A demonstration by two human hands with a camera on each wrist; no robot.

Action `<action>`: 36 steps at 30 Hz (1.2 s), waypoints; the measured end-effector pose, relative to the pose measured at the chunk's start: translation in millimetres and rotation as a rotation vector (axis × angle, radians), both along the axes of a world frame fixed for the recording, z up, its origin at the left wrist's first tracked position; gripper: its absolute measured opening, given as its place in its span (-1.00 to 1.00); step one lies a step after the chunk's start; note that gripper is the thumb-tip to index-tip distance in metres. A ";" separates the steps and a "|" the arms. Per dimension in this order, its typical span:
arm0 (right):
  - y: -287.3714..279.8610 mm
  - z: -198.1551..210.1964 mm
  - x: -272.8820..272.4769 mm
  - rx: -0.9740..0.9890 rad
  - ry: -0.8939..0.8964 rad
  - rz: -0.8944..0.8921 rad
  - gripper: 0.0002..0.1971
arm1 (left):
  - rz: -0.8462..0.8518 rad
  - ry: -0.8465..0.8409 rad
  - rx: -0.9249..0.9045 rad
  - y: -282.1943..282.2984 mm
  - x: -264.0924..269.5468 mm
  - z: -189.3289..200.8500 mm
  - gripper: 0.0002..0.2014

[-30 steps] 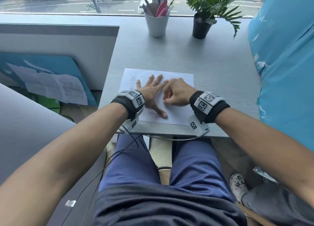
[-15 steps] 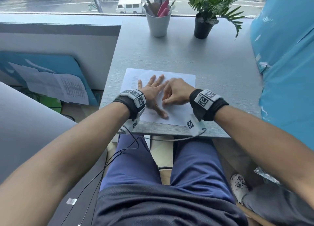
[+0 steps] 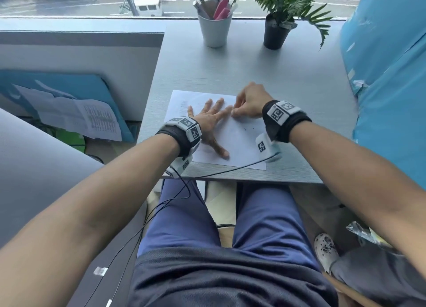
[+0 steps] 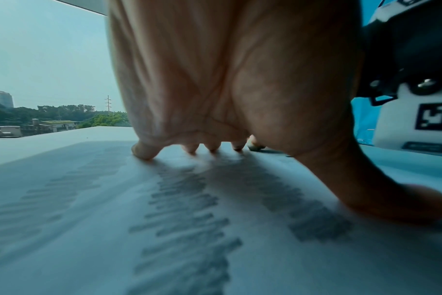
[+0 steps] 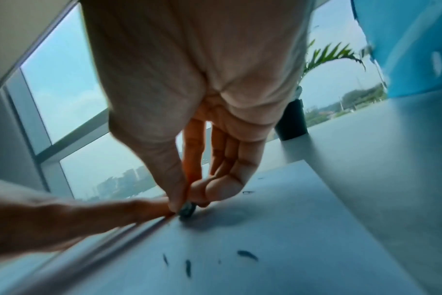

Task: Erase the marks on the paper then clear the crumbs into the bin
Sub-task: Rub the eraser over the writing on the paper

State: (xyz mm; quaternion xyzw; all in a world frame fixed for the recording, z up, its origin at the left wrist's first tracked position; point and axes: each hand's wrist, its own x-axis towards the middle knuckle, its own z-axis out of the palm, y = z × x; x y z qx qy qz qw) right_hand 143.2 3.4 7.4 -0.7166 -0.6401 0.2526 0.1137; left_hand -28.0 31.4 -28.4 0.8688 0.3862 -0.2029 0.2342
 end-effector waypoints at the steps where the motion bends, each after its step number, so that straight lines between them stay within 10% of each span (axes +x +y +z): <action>1: 1.3 -0.8 -0.2 0.029 -0.018 -0.012 -0.96 | 0.001 0.005 0.005 -0.5 0.1 0.7 0.53; 7: -37.1 -5.2 -28.6 -0.168 -0.019 0.267 -0.96 | 0.009 0.084 0.009 -0.8 5.2 4.6 0.55; 14: 4.3 -5.6 9.1 0.066 -0.057 -0.010 -0.87 | 0.020 0.076 0.009 -3.6 6.2 11.1 0.55; 20: -40.6 -4.3 -21.7 -0.157 -0.011 0.304 -0.96 | 0.028 0.083 0.009 -2.4 7.7 9.1 0.59; 26: 4.6 -4.7 15.7 0.042 -0.005 0.009 -0.91 | 0.022 0.077 0.013 -3.7 7.3 11.5 0.56; 32: -41.1 -7.1 -14.3 -0.167 0.014 0.270 -0.92 | 0.023 0.155 0.003 -5.8 16.0 15.7 0.61; 36: -13.9 -3.4 6.3 -0.085 0.054 0.126 -0.93 | 0.016 0.154 -0.004 -8.5 20.7 20.9 0.56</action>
